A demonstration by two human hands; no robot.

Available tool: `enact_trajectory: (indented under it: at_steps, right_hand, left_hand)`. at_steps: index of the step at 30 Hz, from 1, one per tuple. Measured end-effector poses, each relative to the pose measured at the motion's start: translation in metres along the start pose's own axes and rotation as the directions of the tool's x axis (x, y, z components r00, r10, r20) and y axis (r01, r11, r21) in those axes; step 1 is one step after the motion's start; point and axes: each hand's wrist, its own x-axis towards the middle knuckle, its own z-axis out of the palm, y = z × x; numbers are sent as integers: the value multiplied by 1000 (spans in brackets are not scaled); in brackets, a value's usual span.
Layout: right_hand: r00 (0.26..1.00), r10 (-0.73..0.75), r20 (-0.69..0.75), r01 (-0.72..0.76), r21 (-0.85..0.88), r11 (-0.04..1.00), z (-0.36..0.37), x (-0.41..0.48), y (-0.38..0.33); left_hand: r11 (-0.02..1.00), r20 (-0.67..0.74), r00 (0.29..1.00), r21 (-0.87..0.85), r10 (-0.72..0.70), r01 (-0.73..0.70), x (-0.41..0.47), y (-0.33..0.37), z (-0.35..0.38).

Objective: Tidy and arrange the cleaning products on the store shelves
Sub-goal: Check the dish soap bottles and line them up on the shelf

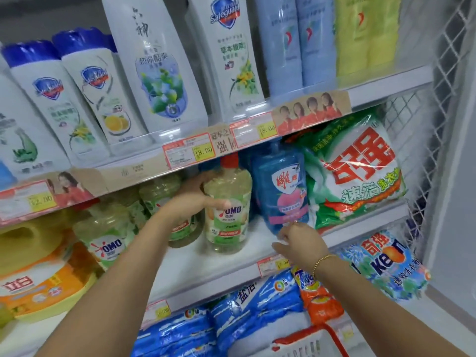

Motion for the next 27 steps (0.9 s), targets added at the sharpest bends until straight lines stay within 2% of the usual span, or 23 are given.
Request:
enact_trajectory:
  at_steps: [3, 6, 9, 10, 11, 13, 14, 15, 17, 20, 23, 27]
  right_hand:
    - [1000, -28, -10, 26, -115, 993, 13, 1, -1]
    - [999, -38, -39, 33, -129, 991, 18, 0, -3]
    - [990, -51, -129, 52, 9, 999, 21, -3, -10]
    - [981, -72, -181, 85, 65, 994, 23, -5, -14]
    - [963, -108, -246, 138, 108, 984, 25, -6, -20]
    - [919, -176, -354, 244, 158, 957, 31, -6, -35]
    - [896, -184, -405, 282, 198, 939, 34, -4, -43]
    - [874, -175, -454, 313, 250, 916, 37, -1, -51]
    - [837, -138, -530, 350, 323, 879, 39, 6, -65]
    - [812, -133, -568, 366, 319, 874, 43, 14, -80]
    - [807, -121, -578, 357, 313, 880, 48, 13, -84]
    - [816, -129, -564, 350, 305, 886, 49, 11, -84]
  left_hand:
    - [971, -151, 987, -240, -51, 13, 2, -19, 17]
    - [959, -258, 965, -280, -37, -38, 4, -28, 36]
    - [939, -269, 963, -333, -4, -89, 0, -36, 36]
    - [928, -315, 949, -356, -11, -108, -4, -41, 35]
    - [924, -411, 911, -362, -35, -128, -9, -49, 32]
    - [948, -664, 738, -298, -120, -114, -16, -72, 24]
    - [957, -741, 648, -284, -175, -66, -17, -86, 20]
    - [957, -766, 599, -290, -235, 4, -17, -97, 14]
    - [933, -716, 609, -334, -343, 133, -11, -109, 5]
    - [895, -633, 648, -406, -423, 187, 5, -111, -1]
    - [906, -632, 655, -360, -413, 224, 12, -119, 0]
    - [916, -624, 687, -367, -371, 161, 7, -124, 16]
